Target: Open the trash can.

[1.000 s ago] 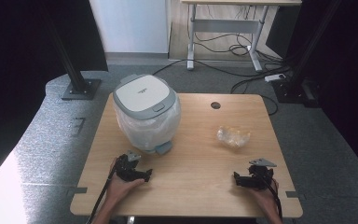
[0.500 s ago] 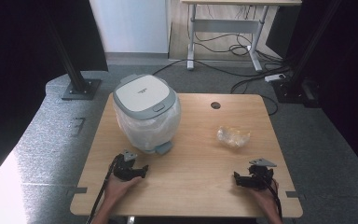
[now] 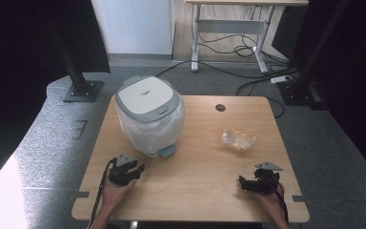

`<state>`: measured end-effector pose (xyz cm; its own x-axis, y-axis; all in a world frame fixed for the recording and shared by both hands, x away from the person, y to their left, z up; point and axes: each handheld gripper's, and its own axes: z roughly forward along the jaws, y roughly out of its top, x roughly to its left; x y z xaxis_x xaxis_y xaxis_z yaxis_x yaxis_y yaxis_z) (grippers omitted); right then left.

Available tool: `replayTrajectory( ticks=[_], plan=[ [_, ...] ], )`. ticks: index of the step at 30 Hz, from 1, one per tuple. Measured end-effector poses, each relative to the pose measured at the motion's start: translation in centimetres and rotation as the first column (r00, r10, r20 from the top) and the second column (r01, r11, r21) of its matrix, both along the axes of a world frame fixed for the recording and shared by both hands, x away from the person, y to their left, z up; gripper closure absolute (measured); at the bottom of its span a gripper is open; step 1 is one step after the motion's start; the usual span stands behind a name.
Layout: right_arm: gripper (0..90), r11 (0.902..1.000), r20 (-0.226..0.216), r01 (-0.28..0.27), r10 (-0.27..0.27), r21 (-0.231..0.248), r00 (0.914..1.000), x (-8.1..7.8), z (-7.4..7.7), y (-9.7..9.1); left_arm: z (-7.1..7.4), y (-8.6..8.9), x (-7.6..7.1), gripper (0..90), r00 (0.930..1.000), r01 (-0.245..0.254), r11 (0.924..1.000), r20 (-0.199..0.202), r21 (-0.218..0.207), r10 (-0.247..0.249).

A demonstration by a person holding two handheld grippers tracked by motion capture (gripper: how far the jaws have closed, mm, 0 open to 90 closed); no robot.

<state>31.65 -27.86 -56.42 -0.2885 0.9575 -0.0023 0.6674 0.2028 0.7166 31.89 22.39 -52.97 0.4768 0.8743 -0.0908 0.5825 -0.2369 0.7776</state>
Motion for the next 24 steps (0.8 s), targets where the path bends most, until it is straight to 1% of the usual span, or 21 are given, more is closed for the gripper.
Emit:
replayTrajectory(
  ticks=[1,2,3,4,5,6,7,9,11,12,13,15,18,22,24],
  plan=[
    [0.0,1.0,0.0,0.0,0.0,0.0,1.0,0.0,0.0,0.0,0.4,0.2,-0.2,64.5,1.0,0.001,0.9999,0.01,-0.014,-0.001],
    [0.0,1.0,0.0,0.0,0.0,0.0,1.0,0.0,0.0,0.0,0.4,0.2,-0.2,66.3,1.0,0.001,0.9999,0.01,-0.014,-0.001],
    [0.0,1.0,0.0,0.0,0.0,0.0,1.0,0.0,0.0,0.0,1.1,0.5,-0.5,68.7,0.9995,0.007,0.9991,0.031,-0.041,-0.006],
    [0.0,1.0,0.0,0.0,0.0,0.0,1.0,0.0,0.0,0.0,1.5,0.7,-0.6,70.4,0.9991,0.011,0.9986,0.041,-0.051,-0.009],
    [0.0,1.0,0.0,0.0,0.0,0.0,1.0,0.0,0.0,0.0,1.5,0.7,-0.6,72.3,0.9991,0.011,0.9986,0.041,-0.051,-0.009],
    [0.0,1.0,0.0,0.0,0.0,0.0,1.0,0.0,0.0,0.0,2.1,0.9,-0.9,74.2,0.9982,0.018,0.9976,0.059,-0.067,-0.014],
    [0.0,1.0,0.0,0.0,0.0,0.0,1.0,0.0,0.0,0.0,2.1,0.9,-0.9,75.7,0.9982,0.018,0.9976,0.059,-0.067,-0.014],
    [0.0,1.0,0.0,0.0,0.0,0.0,1.0,0.0,0.0,0.0,2.5,1.0,-1.1,77.4,0.9971,0.022,0.9967,0.075,-0.078,-0.016],
    [0.0,1.0,0.0,0.0,0.0,0.0,1.0,0.0,0.0,0.0,2.9,1.0,-1.3,80.4,0.996,0.027,0.9959,0.087,-0.087,-0.019],
    [0.0,1.0,0.0,0.0,0.0,0.0,1.0,0.0,0.0,0.0,3.2,1.0,-1.5,82.3,0.9948,0.029,0.9949,0.1,-0.097,-0.019],
    [0.0,1.0,0.0,0.0,0.0,0.0,1.0,0.0,0.0,0.0,3.2,1.0,-1.5,83.0,0.9948,0.029,0.9949,0.1,-0.097,-0.019],
    [0.0,1.0,0.0,0.0,0.0,0.0,1.0,0.0,0.0,0.0,3.6,1.0,-1.6,84.0,0.9939,0.036,0.9933,0.108,-0.11,-0.024],
    [0.0,1.0,0.0,0.0,0.0,0.0,1.0,0.0,0.0,0.0,4.5,1.1,-1.8,85.8,0.9916,0.05,0.9909,0.125,-0.125,-0.034],
    [0.0,1.0,0.0,0.0,0.0,0.0,1.0,0.0,0.0,0.0,5.7,1.3,-2.1,88.1,0.9883,0.067,0.9853,0.146,-0.157,-0.044],
    [0.0,1.0,0.0,0.0,0.0,0.0,1.0,0.0,0.0,0.0,6.3,1.3,-2.2,89.0,0.9878,0.079,0.9823,0.146,-0.17,-0.054]
  ],
)
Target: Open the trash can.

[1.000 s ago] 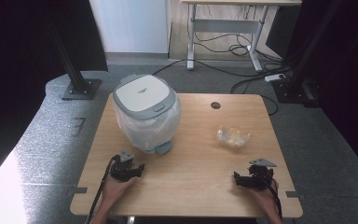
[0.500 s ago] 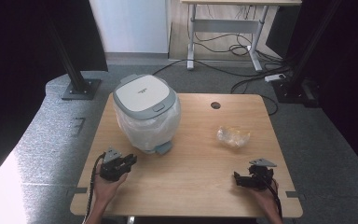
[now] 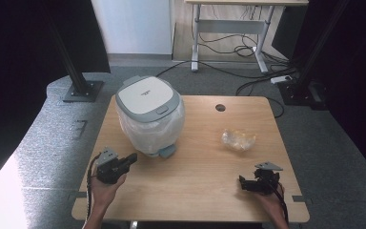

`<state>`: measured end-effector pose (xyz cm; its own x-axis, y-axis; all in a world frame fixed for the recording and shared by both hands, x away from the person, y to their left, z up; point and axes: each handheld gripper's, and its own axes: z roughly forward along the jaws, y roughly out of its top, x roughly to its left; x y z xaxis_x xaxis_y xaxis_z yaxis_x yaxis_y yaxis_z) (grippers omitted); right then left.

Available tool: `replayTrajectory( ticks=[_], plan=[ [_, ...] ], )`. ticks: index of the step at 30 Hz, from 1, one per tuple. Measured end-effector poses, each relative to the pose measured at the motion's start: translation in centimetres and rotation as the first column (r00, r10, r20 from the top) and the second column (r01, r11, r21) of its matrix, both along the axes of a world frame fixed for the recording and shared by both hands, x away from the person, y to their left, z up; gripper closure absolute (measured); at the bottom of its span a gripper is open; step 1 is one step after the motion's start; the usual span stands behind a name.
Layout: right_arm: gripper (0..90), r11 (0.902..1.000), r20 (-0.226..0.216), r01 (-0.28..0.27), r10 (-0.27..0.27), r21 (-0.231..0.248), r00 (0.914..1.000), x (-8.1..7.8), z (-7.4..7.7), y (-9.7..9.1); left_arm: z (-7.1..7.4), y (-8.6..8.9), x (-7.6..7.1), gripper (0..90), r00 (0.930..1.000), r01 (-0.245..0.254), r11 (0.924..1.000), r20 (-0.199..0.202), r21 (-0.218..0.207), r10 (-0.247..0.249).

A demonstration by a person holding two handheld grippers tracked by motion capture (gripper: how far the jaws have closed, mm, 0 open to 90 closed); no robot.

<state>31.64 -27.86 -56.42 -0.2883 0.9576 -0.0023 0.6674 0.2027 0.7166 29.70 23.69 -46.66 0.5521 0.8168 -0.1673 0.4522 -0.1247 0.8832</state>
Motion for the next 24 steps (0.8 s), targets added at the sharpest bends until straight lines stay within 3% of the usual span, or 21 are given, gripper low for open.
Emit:
replayTrajectory(
  ticks=[13,18,24],
  plan=[
    [0.4,1.0,0.002,0.01,-0.01,0.0,1.0,-0.1,0.0,0.0,4.2,-0.2,-0.2,89.8,0.9974,0.026,0.9983,0.069,-0.053,-0.023],
    [0.4,0.9999,0.002,0.013,-0.013,0.0,0.9999,-0.1,0.0,0.1,6.2,-0.6,0.2,89.8,0.994,0.039,0.9981,0.104,-0.046,-0.034],
    [0.4,0.9999,0.002,0.016,-0.016,0.0,0.9999,-0.2,0.0,0.1,7.8,-1.4,0.6,89.9,0.9905,0.046,0.9985,0.132,-0.032,-0.041]
  ],
)
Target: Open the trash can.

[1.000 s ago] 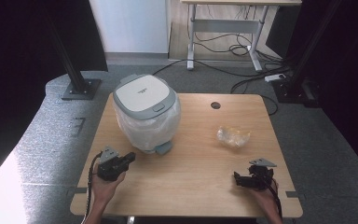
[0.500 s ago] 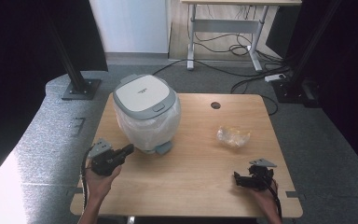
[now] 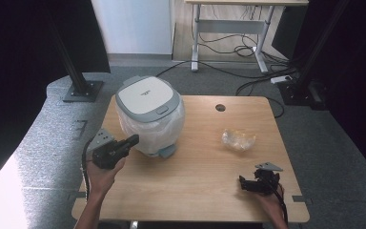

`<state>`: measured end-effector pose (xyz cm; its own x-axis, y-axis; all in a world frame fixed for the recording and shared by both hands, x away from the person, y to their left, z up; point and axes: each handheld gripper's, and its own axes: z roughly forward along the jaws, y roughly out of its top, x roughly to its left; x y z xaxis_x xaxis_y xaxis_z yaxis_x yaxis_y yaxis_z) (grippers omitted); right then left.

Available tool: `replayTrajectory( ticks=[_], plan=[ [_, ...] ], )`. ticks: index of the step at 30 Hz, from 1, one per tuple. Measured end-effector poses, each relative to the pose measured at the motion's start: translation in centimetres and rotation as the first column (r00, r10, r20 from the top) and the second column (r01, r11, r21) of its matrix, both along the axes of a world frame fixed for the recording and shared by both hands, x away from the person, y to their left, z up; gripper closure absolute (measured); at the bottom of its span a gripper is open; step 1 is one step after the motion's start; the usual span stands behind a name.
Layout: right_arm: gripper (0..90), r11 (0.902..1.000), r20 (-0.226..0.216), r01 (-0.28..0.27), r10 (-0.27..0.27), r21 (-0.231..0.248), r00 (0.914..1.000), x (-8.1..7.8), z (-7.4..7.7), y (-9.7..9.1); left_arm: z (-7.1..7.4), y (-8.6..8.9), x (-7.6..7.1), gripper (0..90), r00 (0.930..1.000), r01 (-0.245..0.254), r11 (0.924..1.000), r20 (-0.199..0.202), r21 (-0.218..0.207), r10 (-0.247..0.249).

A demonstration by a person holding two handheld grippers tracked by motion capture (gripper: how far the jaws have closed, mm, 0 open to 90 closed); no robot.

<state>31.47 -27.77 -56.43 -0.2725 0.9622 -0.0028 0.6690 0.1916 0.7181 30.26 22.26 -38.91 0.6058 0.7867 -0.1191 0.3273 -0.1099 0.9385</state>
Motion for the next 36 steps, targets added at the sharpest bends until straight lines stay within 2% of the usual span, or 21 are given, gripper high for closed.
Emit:
replayTrajectory(
  ticks=[16,24,36],
  plan=[
    [0.5,1.0,-0.001,0.001,-0.001,0.0,1.0,0.0,0.0,0.0,1.8,-1.0,1.1,89.9,0.9996,0.027,0.9994,0.006,-0.023,-0.026],
    [0.5,1.0,-0.001,0.002,-0.002,0.001,1.0,0.0,0.0,0.0,2.7,-1.5,1.9,89.9,0.9998,0.016,0.9998,0.015,-0.015,-0.016],
    [0.5,1.0,-0.001,0.0,0.0,-0.001,1.0,0.0,0.0,0.0,3.3,-2.1,3.1,89.9,0.9997,0.02,0.9998,0.014,0.005,-0.02]
  ],
)
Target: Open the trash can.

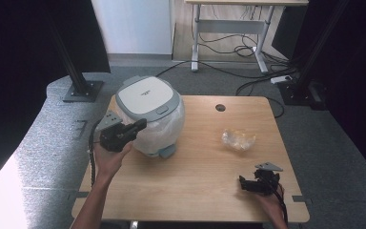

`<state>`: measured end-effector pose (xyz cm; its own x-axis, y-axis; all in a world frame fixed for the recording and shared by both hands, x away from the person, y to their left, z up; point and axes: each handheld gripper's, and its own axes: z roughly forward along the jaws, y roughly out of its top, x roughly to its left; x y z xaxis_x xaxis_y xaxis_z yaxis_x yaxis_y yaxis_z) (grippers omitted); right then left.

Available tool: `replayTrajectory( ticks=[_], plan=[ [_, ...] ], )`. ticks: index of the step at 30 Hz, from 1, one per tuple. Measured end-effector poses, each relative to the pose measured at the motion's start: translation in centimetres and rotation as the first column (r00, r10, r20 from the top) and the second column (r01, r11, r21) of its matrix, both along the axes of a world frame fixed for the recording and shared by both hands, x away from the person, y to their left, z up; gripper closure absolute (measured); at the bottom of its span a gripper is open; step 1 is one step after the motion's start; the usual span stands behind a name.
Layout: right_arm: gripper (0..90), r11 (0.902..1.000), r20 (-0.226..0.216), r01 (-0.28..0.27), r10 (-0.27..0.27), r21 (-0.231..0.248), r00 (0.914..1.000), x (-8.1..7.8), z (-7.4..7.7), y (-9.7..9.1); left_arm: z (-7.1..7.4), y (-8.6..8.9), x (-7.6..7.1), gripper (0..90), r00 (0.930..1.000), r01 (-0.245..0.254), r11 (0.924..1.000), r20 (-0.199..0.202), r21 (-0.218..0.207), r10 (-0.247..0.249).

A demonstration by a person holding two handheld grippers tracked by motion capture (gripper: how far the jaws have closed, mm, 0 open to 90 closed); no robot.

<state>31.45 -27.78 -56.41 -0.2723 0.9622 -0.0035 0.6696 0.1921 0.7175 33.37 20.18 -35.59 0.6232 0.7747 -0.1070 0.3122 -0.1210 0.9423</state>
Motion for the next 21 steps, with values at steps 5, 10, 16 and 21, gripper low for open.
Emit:
replayTrajectory(
  ticks=[5,10,16,21],
  plan=[
    [0.5,1.0,0.0,0.0,0.0,0.0,1.0,0.0,0.0,0.0,0.1,-0.4,0.9,89.9,1.0,0.008,1.0,-0.002,0.001,-0.008],
    [0.6,1.0,0.0,0.002,-0.002,0.003,1.0,0.0,0.0,0.0,0.5,-0.9,1.5,89.9,0.9999,0.015,0.9999,0.0,0.001,-0.015],
    [0.7,1.0,-0.001,0.003,-0.003,0.004,1.0,0.0,0.0,0.0,0.7,-1.6,2.6,89.9,0.9997,0.023,0.9997,-0.012,0.005,-0.023],
    [0.7,1.0,-0.002,0.003,-0.003,0.003,1.0,0.0,0.0,0.0,0.9,-2.3,3.4,89.9,0.9995,0.025,0.9997,-0.019,0.007,-0.025]
  ],
)
